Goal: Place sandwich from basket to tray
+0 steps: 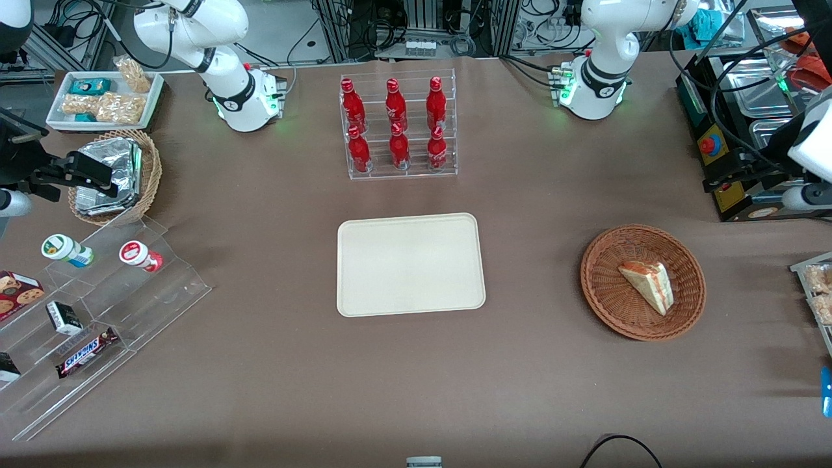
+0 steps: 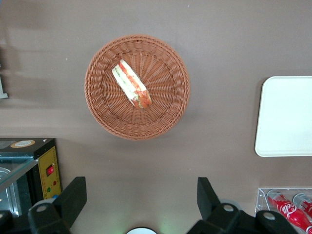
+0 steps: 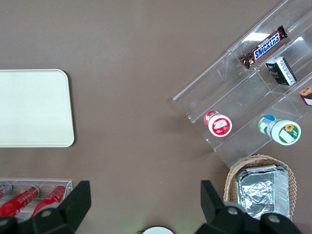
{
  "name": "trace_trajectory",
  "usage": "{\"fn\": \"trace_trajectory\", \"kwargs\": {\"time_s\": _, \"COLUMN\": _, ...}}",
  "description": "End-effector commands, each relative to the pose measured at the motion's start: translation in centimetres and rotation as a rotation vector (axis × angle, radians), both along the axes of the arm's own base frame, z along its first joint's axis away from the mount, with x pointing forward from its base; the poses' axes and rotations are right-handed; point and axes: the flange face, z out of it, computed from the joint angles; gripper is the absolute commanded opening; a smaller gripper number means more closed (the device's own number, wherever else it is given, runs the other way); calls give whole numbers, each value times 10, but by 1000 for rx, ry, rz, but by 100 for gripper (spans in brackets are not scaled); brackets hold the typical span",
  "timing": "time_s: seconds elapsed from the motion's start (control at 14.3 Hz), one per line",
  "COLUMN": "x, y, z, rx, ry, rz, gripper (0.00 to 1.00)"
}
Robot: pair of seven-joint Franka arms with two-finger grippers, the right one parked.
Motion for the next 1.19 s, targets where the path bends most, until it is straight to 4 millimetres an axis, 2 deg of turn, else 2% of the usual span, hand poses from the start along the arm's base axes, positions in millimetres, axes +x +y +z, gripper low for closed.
{"fn": "trace_trajectory", "kwargs": {"time_s": 0.0, "x": 13, "y": -1, "z": -37, "rx": 21, "ry": 69, "rz": -10, "gripper": 100}}
{"fn": "trace_trajectory", "kwargs": {"time_s": 0.28, "x": 26, "y": 2, "z": -110, "rx": 62, "ry": 71, "rz": -20, "gripper": 100}}
{"fn": "trace_trajectory", "kwargs": {"time_s": 0.56, "x": 21, "y": 6, "z": -196, "rx": 57, "ry": -16, "rz": -15, "gripper": 100}}
{"fn": "trace_trajectory", "kwargs": {"time_s": 0.63, "x": 19, "y": 8, "z": -211, "rx": 55, "ry": -34, "rz": -11, "gripper": 100}}
{"fn": "trace_trajectory", "kwargs": {"time_s": 0.77, "x": 14, "y": 16, "z": -239, "rx": 52, "ry": -50, "rz": 34, "gripper": 100}}
{"fn": "trace_trajectory", "kwargs": {"time_s": 0.91, "x": 13, "y": 17, "z": -258, "rx": 54, "ry": -66, "rz": 136, "gripper": 100}}
{"fn": "trace_trajectory", "kwargs": {"time_s": 1.12, "x": 18, "y": 17, "z": -273, "rx": 63, "ry": -75, "rz": 373, "gripper": 100}}
